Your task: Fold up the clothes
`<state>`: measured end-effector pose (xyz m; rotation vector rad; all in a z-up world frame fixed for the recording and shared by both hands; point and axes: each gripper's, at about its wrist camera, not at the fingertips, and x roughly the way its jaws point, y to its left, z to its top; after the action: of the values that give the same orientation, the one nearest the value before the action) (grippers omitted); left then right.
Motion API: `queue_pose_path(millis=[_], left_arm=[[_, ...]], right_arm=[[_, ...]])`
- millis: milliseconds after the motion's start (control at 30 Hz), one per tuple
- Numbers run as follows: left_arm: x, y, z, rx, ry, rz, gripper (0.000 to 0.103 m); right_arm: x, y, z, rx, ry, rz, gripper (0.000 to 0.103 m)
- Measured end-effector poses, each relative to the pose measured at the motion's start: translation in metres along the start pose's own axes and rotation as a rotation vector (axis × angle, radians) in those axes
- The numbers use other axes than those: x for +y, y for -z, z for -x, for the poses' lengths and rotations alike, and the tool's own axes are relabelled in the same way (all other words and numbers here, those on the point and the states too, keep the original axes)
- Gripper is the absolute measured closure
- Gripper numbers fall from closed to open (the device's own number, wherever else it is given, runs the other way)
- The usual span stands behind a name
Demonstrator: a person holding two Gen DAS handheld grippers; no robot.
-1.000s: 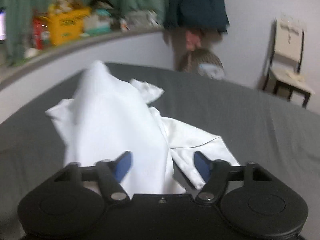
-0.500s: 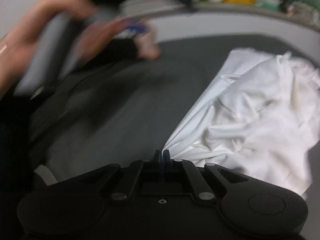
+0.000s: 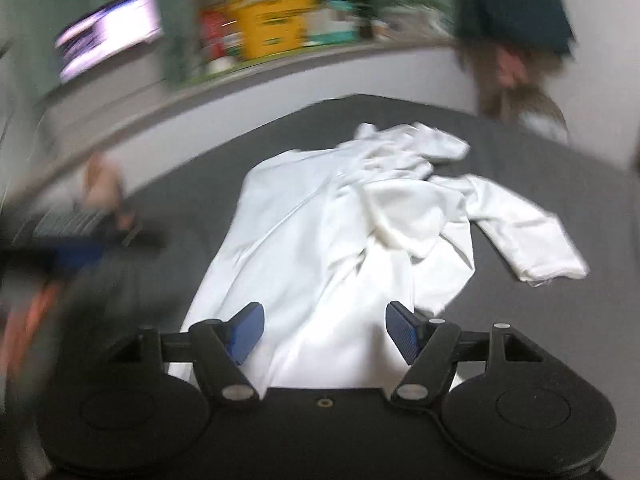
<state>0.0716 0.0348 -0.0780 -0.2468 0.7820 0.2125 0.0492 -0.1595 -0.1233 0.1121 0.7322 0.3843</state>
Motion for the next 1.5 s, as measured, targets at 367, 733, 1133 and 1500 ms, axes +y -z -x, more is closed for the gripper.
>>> queue_pose_path(millis=[367,733,1133,1500], left_arm=[[0.008,0.004,-0.011,-0.02,0.015,0.083,0.0],[0.016,-0.003,0.012,-0.103,0.157,0.183,0.0],[-0.036,0.006,0.034,-0.084,0.33,-0.081,0.0],[-0.08,0.028,0.047,-0.052,0.456,-0.317,0.0]], right_arm=[[-0.011,-0.067,-0.014,-0.154,-0.286,-0.264,0.101],[-0.033,-0.025,0.24,-0.492,-0.654,-0.199,0.101],[-0.072,0.014,0.283,-0.636,-0.315,-0.502,0.1],[-0.135,-0.092,0.374,-0.905,0.528,-0.53,0.098]])
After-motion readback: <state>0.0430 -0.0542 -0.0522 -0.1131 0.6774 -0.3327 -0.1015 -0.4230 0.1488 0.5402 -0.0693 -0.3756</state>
